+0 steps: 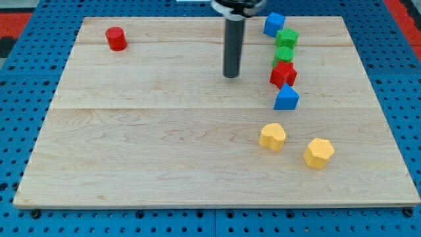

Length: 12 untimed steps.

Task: Place the yellow blocks to the bottom side of the blue triangle

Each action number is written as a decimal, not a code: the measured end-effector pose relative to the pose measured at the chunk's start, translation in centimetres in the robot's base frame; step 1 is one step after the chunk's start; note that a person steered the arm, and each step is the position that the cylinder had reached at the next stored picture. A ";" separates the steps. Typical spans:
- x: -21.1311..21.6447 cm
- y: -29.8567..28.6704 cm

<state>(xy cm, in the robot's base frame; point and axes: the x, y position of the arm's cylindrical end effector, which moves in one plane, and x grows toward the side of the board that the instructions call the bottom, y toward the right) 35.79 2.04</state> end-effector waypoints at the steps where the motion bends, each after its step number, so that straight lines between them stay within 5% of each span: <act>1: 7.5 -1.4; 3: 17.5 0.1; 4: 15.1 5.4; 6: 19.7 7.3; 9: 16.2 9.4; 10: 21.9 7.2; 11: 24.3 15.0; 12: 21.5 20.7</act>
<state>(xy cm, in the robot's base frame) 57.27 22.79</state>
